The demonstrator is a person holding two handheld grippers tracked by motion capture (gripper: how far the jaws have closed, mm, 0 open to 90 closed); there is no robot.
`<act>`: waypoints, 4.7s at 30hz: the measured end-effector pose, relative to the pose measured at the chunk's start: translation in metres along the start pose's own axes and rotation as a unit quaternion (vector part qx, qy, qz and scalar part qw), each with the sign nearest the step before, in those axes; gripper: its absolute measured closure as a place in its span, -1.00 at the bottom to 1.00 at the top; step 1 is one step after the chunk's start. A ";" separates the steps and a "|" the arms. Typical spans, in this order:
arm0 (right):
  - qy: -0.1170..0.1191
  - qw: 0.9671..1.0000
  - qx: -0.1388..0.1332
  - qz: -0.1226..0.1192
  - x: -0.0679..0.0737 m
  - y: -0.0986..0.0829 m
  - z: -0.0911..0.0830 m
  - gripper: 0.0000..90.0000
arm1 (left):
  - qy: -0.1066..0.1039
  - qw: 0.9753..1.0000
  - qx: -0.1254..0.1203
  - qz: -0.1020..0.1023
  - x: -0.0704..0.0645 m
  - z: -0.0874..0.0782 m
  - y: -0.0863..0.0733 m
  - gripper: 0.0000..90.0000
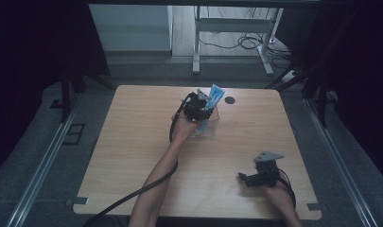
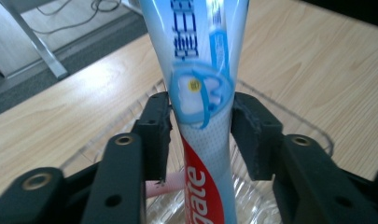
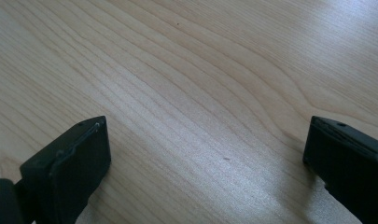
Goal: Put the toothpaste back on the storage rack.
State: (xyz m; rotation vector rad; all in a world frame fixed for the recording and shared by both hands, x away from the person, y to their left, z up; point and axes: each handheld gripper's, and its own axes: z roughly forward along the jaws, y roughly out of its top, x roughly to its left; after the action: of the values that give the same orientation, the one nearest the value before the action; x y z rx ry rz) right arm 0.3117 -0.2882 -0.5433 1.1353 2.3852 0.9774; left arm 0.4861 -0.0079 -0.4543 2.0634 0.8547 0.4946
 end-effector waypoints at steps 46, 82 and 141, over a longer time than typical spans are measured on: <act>0.000 1.000 0.000 0.000 0.000 0.000 0.000 -0.99 | -0.093 0.994 -0.009 -0.055 -0.009 -0.060 -0.010 -0.81; -0.001 1.000 0.000 0.000 0.000 0.000 0.000 -1.00 | -0.074 0.997 0.010 0.003 -0.024 -0.100 -0.060 -0.89; -0.002 1.000 0.000 0.002 0.000 0.000 0.000 -1.00 | -0.032 0.998 0.018 -0.055 -0.026 -0.171 -0.183 -0.97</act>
State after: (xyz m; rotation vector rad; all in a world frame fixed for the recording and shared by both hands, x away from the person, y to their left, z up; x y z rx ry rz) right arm 0.3116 -0.2877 -0.5433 1.1411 2.3803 0.9750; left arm 0.2923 0.1444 -0.5048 2.0406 0.9386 0.3552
